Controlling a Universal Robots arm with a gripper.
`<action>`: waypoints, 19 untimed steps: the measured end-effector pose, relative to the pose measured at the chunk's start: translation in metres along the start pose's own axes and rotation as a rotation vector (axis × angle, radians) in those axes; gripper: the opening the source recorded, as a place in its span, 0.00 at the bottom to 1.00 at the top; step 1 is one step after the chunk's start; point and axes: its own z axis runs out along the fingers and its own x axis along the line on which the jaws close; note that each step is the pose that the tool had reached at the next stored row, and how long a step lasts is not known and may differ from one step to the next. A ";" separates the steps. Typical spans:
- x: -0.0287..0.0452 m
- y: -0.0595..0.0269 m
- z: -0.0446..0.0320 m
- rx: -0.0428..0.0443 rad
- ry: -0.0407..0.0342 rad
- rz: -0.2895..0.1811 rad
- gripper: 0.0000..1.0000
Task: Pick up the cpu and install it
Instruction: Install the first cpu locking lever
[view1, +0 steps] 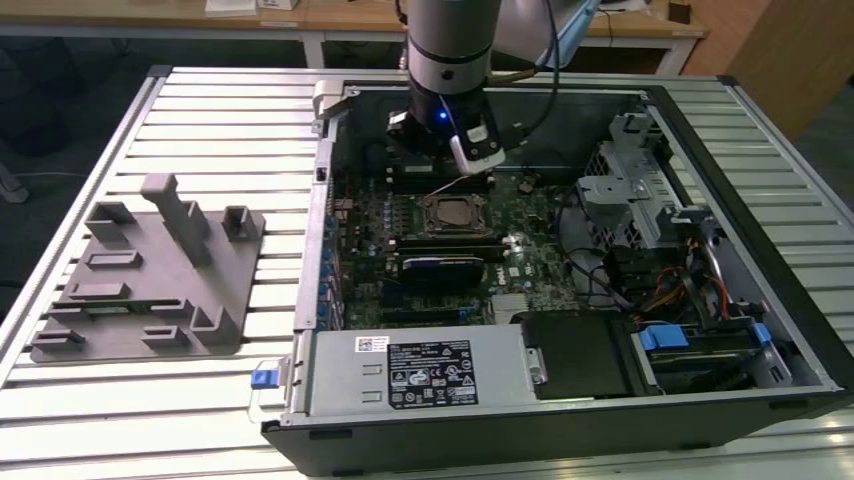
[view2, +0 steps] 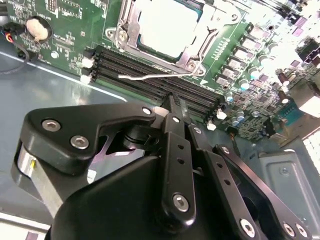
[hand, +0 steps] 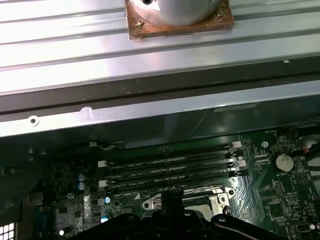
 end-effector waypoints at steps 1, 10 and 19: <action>-0.0001 -0.0002 0.0008 0.0000 -0.0018 0.004 0.11; -0.0004 -0.0021 0.0075 -0.0043 -0.0301 0.005 0.11; -0.0008 -0.0031 0.0114 -0.0134 -0.0802 -0.009 0.11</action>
